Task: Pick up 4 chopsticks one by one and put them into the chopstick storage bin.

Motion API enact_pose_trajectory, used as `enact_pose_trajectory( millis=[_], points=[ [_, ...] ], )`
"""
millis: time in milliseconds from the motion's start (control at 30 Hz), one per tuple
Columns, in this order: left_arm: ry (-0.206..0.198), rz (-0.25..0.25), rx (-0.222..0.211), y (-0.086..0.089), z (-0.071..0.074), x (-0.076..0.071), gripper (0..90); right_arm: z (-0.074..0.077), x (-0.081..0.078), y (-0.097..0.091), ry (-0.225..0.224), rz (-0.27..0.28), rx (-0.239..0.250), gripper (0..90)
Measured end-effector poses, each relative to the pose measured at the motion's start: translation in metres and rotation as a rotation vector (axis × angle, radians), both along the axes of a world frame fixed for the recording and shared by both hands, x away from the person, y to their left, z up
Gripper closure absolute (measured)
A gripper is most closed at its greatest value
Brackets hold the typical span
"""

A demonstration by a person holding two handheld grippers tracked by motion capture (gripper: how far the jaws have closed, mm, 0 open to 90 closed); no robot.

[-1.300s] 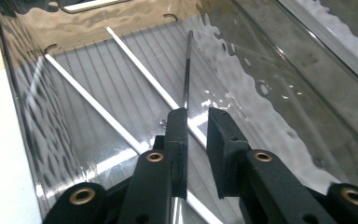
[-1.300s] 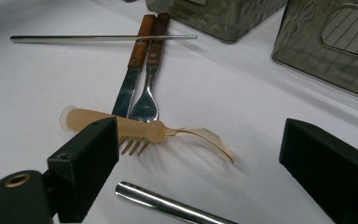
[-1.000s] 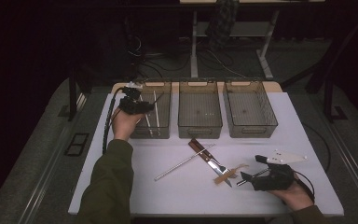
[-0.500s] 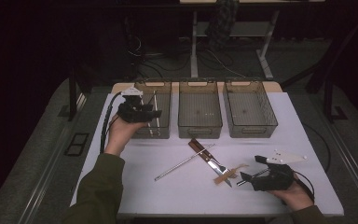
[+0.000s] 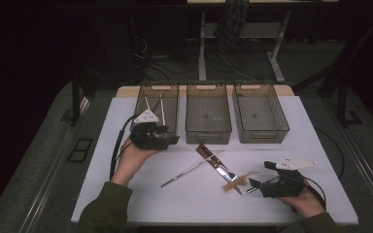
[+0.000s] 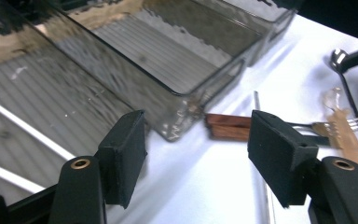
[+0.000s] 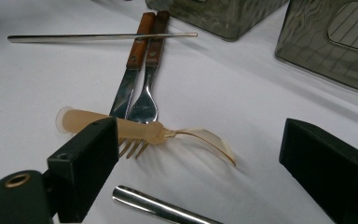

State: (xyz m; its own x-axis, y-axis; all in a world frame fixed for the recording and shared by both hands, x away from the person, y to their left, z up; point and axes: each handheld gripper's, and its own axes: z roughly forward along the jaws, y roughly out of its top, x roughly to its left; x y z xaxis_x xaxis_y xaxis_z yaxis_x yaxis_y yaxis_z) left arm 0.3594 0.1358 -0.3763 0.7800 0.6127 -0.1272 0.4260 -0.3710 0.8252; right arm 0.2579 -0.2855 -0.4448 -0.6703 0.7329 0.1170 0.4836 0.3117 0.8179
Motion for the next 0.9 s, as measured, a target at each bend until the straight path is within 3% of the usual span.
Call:
enact_pose_trajectory(
  millis=[533, 900],
  points=[
    [0.019, -0.067, 0.021, -0.019, -0.032, -0.042, 35.6, 0.002, -0.002, -0.003, -0.012, -0.013, -0.003, 11.2],
    [0.040, -0.134, 0.097, -0.040, -0.053, -0.041, 50.8, 0.001, 0.000, 0.000, -0.012, 0.000, -0.016, 11.3]
  ],
)
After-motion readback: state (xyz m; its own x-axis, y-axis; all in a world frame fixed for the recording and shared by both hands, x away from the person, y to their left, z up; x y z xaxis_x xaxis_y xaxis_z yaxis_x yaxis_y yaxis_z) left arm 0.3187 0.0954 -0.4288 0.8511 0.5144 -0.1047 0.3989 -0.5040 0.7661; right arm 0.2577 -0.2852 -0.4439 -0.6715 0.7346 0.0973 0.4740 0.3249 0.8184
